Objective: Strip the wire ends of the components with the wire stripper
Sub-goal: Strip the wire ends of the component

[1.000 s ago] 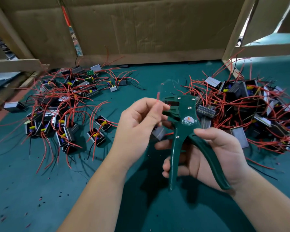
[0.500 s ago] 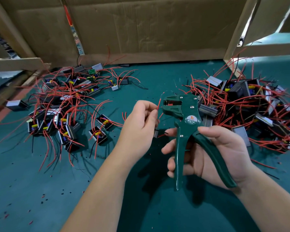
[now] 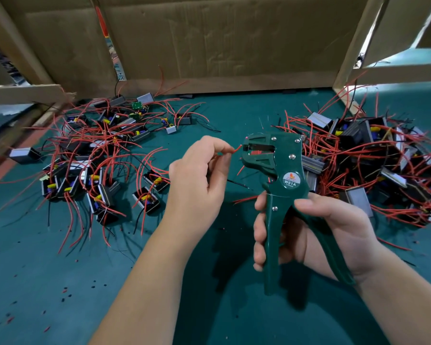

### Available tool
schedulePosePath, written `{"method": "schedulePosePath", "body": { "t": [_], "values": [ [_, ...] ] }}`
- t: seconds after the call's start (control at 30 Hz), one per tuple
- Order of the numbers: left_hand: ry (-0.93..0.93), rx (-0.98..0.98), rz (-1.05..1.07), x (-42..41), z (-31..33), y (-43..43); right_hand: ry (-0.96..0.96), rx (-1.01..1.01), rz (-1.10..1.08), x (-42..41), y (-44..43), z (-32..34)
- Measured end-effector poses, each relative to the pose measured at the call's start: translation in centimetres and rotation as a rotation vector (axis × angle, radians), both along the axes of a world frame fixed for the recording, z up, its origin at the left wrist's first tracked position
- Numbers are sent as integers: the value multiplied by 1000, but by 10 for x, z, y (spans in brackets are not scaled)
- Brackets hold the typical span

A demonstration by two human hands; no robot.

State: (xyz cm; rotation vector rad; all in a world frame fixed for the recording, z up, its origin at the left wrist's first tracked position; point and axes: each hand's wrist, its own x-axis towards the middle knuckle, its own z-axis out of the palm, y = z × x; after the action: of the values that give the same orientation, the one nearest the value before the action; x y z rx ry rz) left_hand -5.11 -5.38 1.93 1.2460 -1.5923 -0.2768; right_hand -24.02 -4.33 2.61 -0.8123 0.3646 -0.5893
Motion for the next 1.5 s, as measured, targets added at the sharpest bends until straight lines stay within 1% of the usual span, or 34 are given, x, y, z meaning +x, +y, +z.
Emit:
{"method": "schedulePosePath", "body": {
  "t": [0.1,0.2,0.27,0.33,0.47,0.57,0.7,0.87,1.37,1.5],
  "values": [
    [-74,-79,32,1,2,0,52,6,-15,1,-1,-2],
    [5,-154,4,0,4,0,168,61,-105,6,-2,-5],
    [9,-164,-20,-1,5,1,225,77,-134,8,-1,-5],
    [-37,-134,-25,-3,4,1,205,60,-116,7,-1,-5],
    [-133,-92,10,-1,4,1,99,10,-47,4,0,-2],
    [-193,-83,46,3,4,1,77,-8,-32,2,-1,-2],
    [-266,-62,97,4,4,3,109,-26,-38,0,0,-2],
    [-336,-82,115,5,6,3,177,-38,-96,1,0,-3],
    [-428,-49,175,5,10,6,255,-85,-159,4,2,-6],
    [-454,-46,196,4,12,6,291,-96,-209,7,4,-7]
  ]
}}
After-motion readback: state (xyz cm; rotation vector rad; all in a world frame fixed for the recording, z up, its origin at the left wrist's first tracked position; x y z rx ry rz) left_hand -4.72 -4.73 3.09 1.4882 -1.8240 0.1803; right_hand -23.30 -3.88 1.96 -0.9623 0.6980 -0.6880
